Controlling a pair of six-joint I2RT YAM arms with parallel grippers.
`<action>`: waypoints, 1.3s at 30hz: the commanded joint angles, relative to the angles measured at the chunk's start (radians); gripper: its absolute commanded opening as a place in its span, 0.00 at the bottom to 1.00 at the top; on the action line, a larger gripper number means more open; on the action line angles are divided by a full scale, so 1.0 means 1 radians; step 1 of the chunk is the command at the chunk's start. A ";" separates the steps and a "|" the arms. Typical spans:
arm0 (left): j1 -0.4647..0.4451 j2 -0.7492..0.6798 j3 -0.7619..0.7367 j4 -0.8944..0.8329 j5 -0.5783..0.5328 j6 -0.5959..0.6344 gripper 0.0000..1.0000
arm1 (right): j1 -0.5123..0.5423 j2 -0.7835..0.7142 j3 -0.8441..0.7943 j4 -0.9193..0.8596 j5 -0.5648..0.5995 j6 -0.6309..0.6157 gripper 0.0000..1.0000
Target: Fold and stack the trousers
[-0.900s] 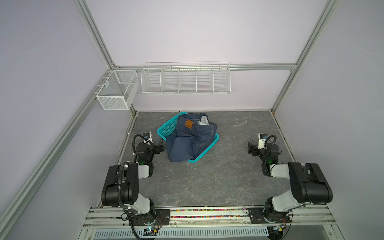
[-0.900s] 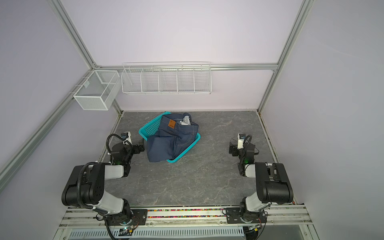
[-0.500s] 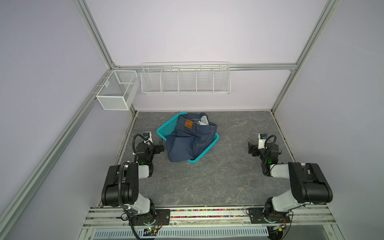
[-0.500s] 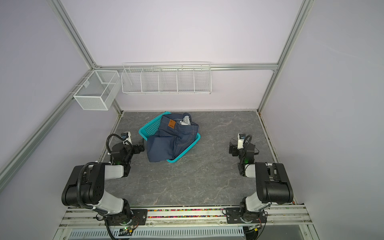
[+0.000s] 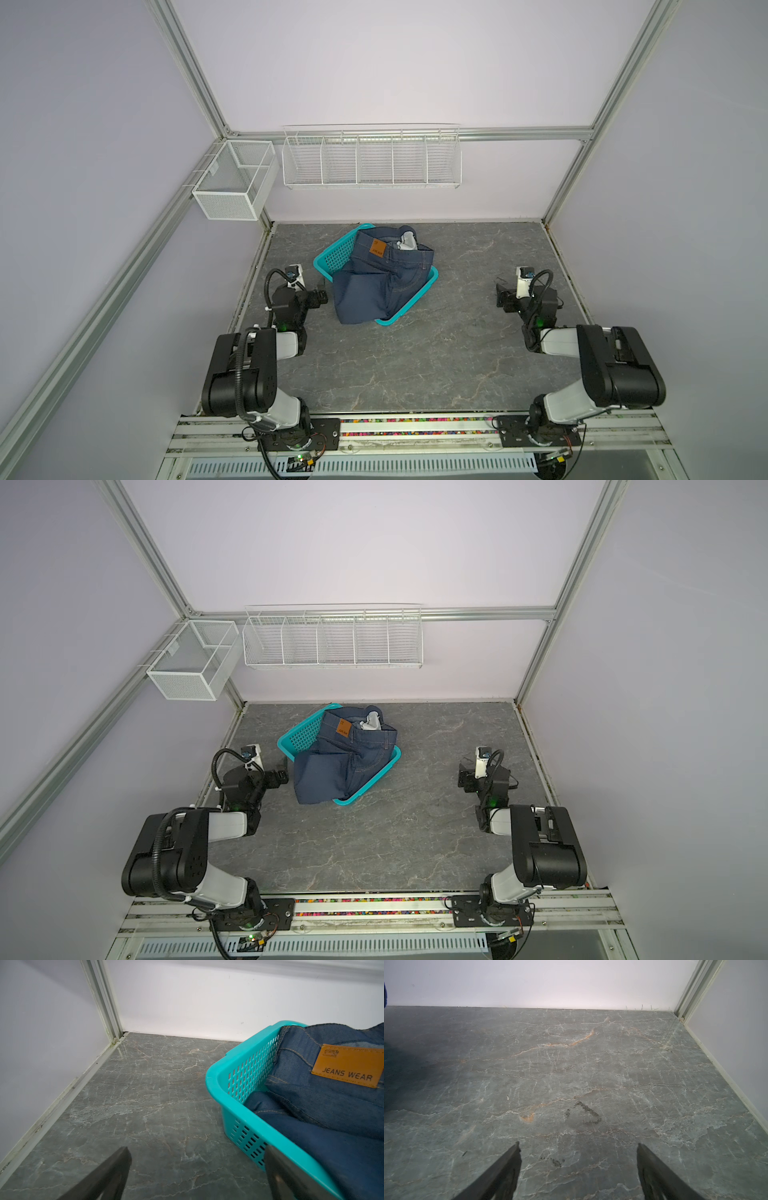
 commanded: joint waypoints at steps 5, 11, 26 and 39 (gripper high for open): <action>-0.003 -0.282 0.066 -0.301 -0.069 -0.042 0.99 | 0.005 -0.197 0.068 -0.234 -0.077 -0.044 0.88; -0.005 -0.430 0.262 -0.763 -0.065 -0.125 0.99 | 0.031 -0.322 0.185 -0.460 -0.268 0.006 0.88; -0.006 -0.149 0.687 -1.305 0.213 0.229 1.00 | 0.455 -0.147 0.596 -0.900 -0.320 0.107 0.88; -0.007 0.293 1.082 -1.438 0.207 0.371 0.91 | 0.692 0.241 1.025 -1.172 -0.110 0.404 0.88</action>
